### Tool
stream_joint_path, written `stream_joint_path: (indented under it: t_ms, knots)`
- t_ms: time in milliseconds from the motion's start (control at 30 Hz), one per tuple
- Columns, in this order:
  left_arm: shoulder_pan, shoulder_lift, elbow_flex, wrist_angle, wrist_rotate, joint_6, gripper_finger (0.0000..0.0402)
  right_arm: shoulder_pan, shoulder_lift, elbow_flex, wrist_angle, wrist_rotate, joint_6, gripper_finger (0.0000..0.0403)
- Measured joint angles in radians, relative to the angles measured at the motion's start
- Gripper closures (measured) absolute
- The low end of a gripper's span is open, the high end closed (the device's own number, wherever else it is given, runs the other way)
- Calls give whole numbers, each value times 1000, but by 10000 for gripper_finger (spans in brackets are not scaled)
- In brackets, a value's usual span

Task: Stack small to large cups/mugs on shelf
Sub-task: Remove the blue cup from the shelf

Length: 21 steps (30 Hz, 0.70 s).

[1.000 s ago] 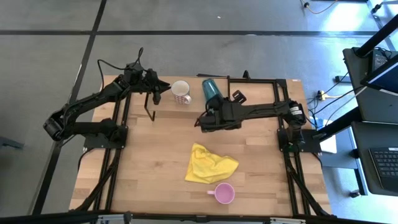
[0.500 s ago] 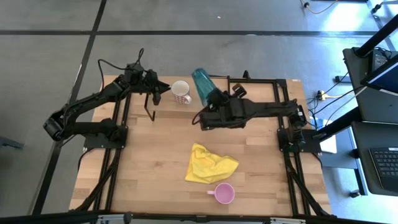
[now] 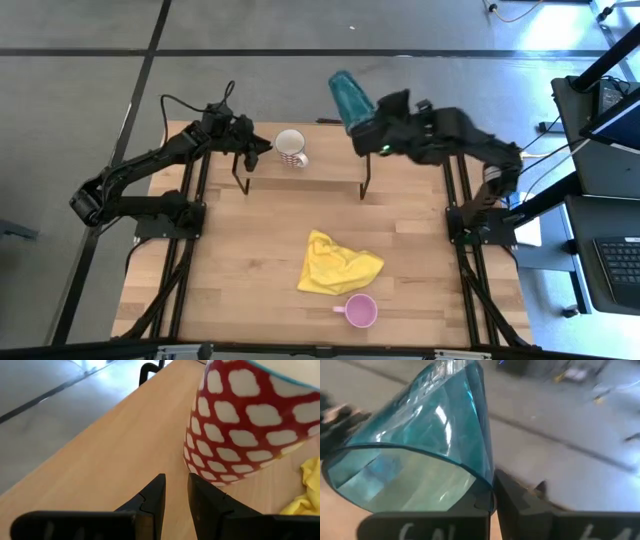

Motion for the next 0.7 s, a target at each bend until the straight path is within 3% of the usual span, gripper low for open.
stream_joint_path:
  t_ms: [167,700]
  knots:
    - [0,0,0,-16,1,-3,326,-49,-69,-2,-3,-298,49,392]
    - [0,-1,2,-52,-1,-49,326,-133,-250,-3,-2,-735,272,393]
